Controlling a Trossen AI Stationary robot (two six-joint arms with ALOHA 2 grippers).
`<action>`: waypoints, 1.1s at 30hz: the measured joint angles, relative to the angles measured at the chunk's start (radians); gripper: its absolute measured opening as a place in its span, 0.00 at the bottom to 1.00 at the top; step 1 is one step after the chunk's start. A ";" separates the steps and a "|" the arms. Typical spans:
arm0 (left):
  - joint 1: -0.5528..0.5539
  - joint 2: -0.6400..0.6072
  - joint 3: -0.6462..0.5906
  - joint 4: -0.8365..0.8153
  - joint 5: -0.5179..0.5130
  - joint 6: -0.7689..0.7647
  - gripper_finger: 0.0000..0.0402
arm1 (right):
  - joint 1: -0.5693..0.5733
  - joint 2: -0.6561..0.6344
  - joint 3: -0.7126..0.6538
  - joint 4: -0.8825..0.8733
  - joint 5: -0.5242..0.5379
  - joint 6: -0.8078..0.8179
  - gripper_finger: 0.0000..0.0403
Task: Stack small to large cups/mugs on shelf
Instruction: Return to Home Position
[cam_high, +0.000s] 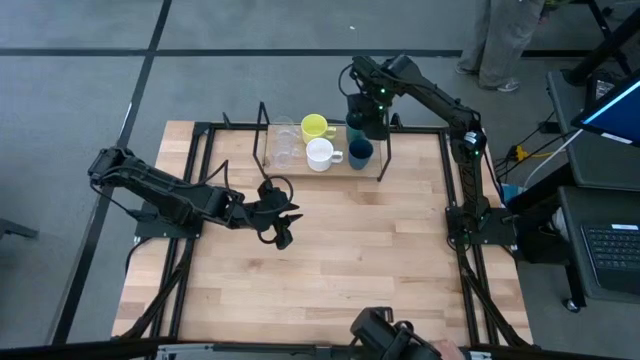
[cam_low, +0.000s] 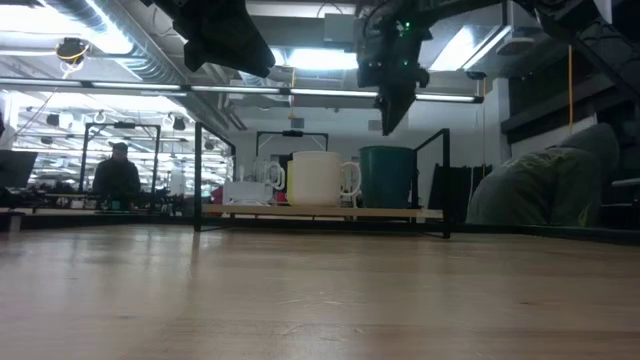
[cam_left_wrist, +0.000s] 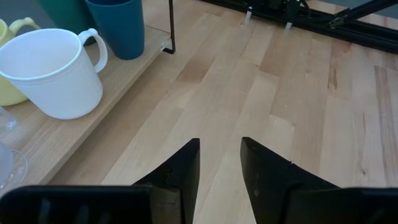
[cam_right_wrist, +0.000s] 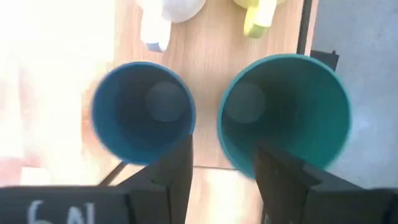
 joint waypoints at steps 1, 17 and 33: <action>0.000 0.000 0.000 0.000 0.000 0.001 0.27 | 0.000 0.000 0.021 -0.016 0.000 0.021 0.40; 0.000 0.000 0.000 0.000 -0.002 0.003 0.27 | -0.005 -0.089 0.143 -0.096 -0.124 0.244 0.40; -0.001 0.000 0.000 0.000 -0.003 0.003 0.27 | 0.004 -0.288 0.082 -0.092 -0.466 0.292 0.40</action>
